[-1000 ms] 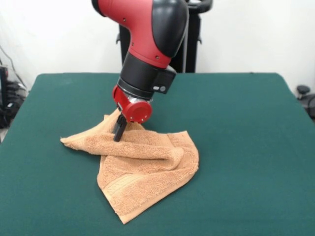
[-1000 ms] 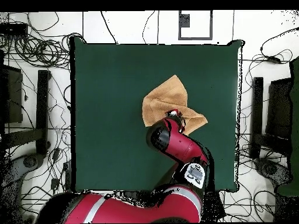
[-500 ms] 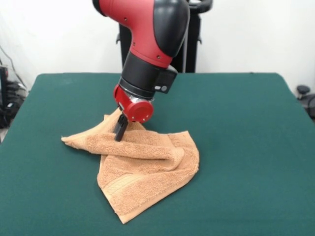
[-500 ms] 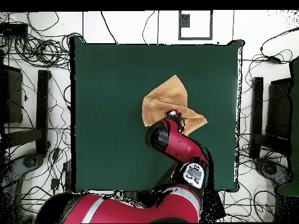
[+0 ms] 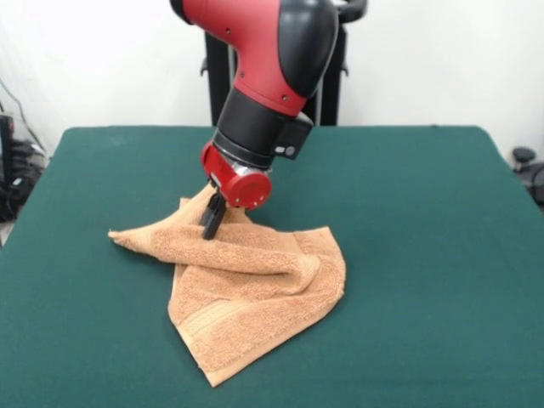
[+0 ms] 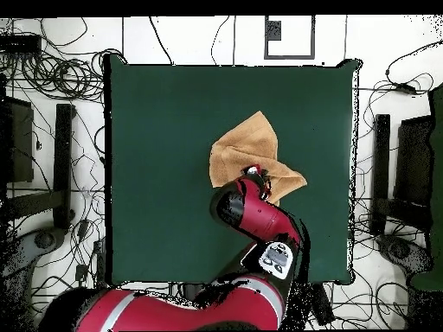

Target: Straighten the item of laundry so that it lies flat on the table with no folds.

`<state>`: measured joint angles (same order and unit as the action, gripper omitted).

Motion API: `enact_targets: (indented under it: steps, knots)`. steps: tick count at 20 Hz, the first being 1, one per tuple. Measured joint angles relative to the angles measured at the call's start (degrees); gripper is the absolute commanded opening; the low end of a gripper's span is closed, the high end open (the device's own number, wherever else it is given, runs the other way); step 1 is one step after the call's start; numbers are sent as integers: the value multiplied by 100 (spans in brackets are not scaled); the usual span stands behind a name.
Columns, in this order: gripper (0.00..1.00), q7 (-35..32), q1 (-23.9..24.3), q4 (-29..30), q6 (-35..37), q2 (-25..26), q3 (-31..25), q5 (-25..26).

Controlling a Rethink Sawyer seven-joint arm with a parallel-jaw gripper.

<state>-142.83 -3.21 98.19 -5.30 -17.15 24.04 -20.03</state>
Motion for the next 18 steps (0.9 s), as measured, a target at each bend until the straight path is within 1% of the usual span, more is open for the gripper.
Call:
enact_targets:
  steps: [10,18]
  knots:
    - [0,0,-191,0,79,21,153,0]
    - [0,0,-464,-62,368,111,453,0]
